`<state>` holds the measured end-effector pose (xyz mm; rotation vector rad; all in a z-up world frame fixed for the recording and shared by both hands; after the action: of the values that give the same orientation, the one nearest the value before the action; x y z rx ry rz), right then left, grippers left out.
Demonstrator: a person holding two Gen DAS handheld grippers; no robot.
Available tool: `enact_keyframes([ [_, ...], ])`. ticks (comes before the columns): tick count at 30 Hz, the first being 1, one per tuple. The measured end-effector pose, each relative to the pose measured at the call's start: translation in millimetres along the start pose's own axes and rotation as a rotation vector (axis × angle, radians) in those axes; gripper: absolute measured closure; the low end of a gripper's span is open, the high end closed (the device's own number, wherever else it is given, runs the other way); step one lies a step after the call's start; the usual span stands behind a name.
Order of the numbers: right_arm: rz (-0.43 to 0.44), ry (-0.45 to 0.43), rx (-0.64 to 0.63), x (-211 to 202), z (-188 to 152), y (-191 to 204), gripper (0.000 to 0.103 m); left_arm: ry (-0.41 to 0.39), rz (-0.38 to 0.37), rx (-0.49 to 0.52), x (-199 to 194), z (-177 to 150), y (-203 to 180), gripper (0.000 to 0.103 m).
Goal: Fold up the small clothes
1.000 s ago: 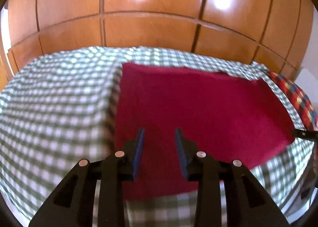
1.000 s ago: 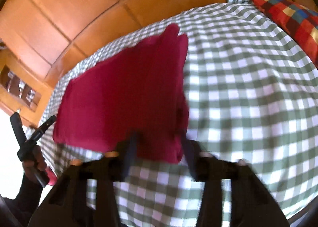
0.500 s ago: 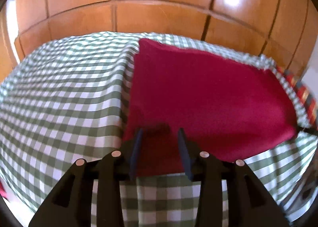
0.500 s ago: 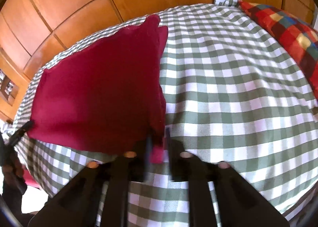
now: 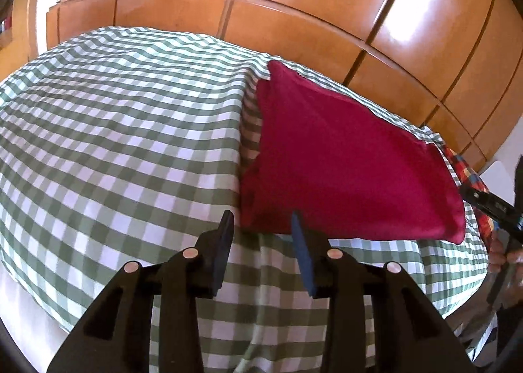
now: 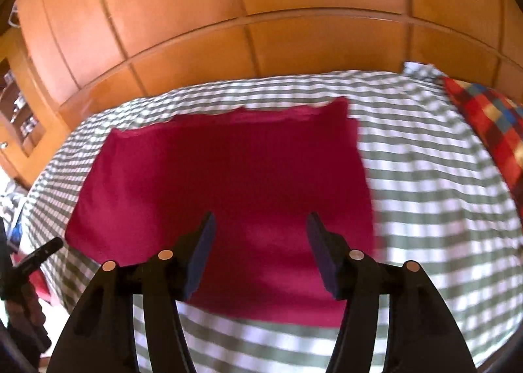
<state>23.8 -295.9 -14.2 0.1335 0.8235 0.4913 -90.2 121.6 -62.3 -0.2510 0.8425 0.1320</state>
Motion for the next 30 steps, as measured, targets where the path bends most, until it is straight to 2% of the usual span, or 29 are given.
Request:
enact_keyframes([
  [3, 0.017, 0.021, -0.010, 17, -1, 15, 0.046, 0.016, 0.020, 0.011, 11, 1, -4, 0.074],
  [6, -0.026, 0.080, -0.001, 37, -12, 10, 0.046, 0.073, 0.074, 0.033, 29, -3, -4, 0.074],
  [12, -0.018, 0.069, -0.025, 42, -26, 5, 0.046, 0.087, 0.050, -0.011, 22, -9, 0, 0.076],
  [14, -0.023, 0.068, -0.031, 42, -25, 8, 0.044, 0.068, 0.035, -0.021, 14, -4, 0, 0.078],
  [18, -0.014, 0.063, -0.026, 37, -20, 11, 0.043, -0.010, 0.028, 0.006, 0, 20, -13, 0.078],
  [22, 0.006, 0.038, -0.009, 28, -8, 11, 0.043, -0.063, 0.019, 0.087, 6, 48, -44, 0.078],
  [26, -0.002, 0.024, -0.006, 26, 8, 8, 0.043, -0.078, 0.020, 0.164, 25, 72, -78, 0.071],
  [30, -0.031, 0.016, -0.005, 32, 23, 5, 0.043, -0.076, 0.005, 0.206, 46, 96, -108, 0.070],
])
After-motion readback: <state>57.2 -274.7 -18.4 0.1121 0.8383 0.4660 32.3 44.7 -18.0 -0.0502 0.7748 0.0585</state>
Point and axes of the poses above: each gripper's, at about its wrist camera, not at the fingertips, and x roughly the way its jaws point, y to its left, z to its top, the point moved 2 cm from there along x, roughly the way its jaws point, and after that the axes turned 9 degrees about z, right-handed, at the moved point
